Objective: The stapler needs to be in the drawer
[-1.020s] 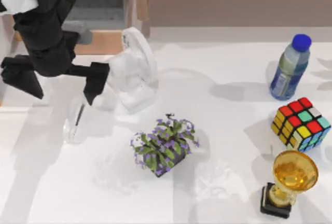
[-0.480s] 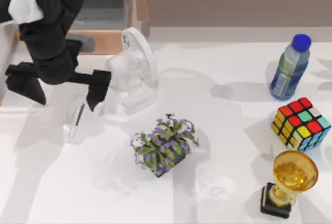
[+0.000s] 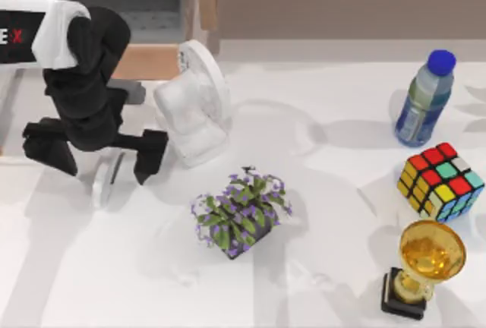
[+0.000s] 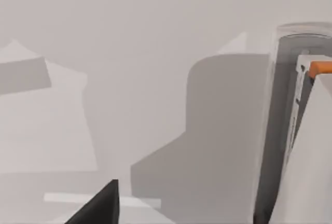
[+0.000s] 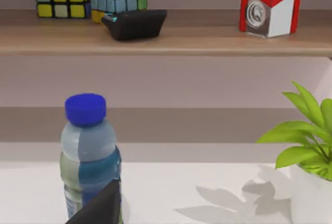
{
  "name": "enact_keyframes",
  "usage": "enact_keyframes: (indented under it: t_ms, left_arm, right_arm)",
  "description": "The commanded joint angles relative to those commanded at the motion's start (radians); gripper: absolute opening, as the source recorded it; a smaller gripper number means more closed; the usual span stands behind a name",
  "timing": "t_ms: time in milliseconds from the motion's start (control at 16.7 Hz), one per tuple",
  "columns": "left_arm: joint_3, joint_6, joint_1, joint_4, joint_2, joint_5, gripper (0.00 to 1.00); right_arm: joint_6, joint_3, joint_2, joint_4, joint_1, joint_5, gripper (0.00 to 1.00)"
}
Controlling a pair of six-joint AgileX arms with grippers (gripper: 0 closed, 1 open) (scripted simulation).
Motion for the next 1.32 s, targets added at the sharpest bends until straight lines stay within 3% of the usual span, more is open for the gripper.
enact_keyframes:
  t_ms: [60, 840, 1320]
  left_arm:
    - [0.000, 0.000, 0.000, 0.000, 0.000, 0.000, 1.00]
    - [0.000, 0.000, 0.000, 0.000, 0.000, 0.000, 0.02]
    - [0.000, 0.000, 0.000, 0.000, 0.000, 0.000, 0.00]
  right_arm:
    - [0.000, 0.000, 0.000, 0.000, 0.000, 0.000, 1.00]
    - [0.000, 0.000, 0.000, 0.000, 0.000, 0.000, 1.00]
    - [0.000, 0.000, 0.000, 0.000, 0.000, 0.000, 1.00]
